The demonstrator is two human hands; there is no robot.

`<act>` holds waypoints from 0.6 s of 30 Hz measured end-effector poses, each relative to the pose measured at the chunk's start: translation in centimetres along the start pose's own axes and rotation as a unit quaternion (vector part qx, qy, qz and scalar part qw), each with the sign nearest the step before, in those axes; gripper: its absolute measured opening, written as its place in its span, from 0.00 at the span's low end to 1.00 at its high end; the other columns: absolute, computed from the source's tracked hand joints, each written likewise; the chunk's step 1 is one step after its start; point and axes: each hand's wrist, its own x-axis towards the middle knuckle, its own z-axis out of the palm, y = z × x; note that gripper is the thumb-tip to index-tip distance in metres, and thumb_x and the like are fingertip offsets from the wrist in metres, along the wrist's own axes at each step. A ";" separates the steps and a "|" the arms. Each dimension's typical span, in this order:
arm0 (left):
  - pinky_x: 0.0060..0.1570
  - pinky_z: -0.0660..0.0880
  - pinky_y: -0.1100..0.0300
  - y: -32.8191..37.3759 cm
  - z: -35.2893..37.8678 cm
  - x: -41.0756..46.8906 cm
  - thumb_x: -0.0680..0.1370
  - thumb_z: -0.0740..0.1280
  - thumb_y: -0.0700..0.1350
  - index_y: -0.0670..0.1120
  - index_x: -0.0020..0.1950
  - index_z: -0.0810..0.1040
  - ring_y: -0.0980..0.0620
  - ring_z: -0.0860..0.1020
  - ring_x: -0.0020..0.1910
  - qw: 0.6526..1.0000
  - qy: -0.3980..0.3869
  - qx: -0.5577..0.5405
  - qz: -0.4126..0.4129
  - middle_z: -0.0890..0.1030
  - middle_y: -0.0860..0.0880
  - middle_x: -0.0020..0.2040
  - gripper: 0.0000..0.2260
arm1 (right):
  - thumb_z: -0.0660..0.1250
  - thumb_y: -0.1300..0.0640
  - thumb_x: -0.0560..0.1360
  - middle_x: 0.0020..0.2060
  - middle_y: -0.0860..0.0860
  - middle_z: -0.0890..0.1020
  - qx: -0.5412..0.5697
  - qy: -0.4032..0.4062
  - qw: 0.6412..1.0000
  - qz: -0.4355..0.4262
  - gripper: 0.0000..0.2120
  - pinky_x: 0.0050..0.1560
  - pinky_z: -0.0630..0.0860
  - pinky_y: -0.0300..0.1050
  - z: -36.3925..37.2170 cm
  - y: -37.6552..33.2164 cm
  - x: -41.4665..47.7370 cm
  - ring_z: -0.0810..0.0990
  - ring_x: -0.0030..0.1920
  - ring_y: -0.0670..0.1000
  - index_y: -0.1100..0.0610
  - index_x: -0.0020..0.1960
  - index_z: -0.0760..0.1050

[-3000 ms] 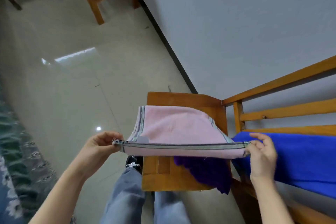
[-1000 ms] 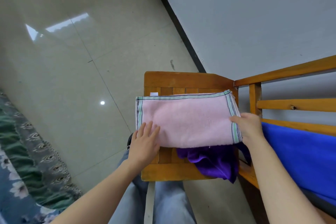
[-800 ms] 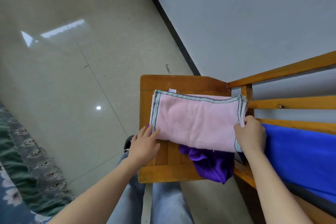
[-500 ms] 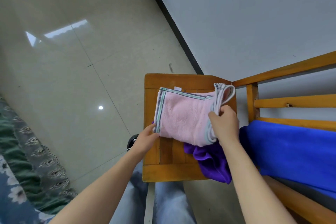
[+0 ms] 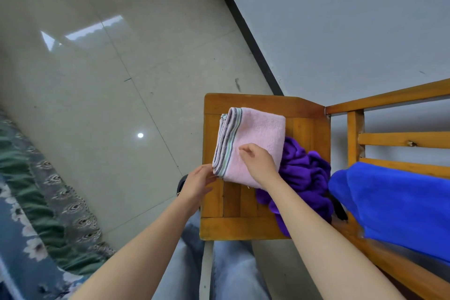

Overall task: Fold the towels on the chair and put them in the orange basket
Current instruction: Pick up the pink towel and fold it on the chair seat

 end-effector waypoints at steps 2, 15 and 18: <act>0.63 0.69 0.51 -0.5 0.2 0.3 0.80 0.59 0.50 0.47 0.66 0.69 0.47 0.72 0.63 0.994 0.034 0.096 0.047 0.73 0.45 0.65 0.16 | 0.55 0.58 0.80 0.63 0.50 0.75 -0.146 0.036 0.987 -0.056 0.15 0.59 0.67 0.40 -0.4 1.9 -0.7 0.69 0.64 0.50 0.56 0.65 0.72; 0.54 0.75 0.45 -1.2 1.9 3.2 0.60 0.78 0.45 0.47 0.67 0.63 0.38 0.72 0.65 0.551 0.012 0.745 0.376 0.71 0.37 0.67 0.39 | 0.80 0.56 0.57 0.64 0.60 0.74 -0.523 0.084 0.822 -0.207 0.45 0.59 0.73 0.58 0.5 9.9 -0.3 0.72 0.65 0.61 0.49 0.69 0.62; 0.49 0.77 0.45 -1.7 2.1 4.1 0.55 0.80 0.45 0.47 0.62 0.66 0.39 0.76 0.60 0.550 0.027 0.736 0.394 0.76 0.38 0.63 0.40 | 0.78 0.58 0.60 0.59 0.61 0.77 -0.523 0.121 0.811 -0.233 0.38 0.57 0.75 0.56 1.2 10.1 0.4 0.76 0.61 0.61 0.49 0.67 0.66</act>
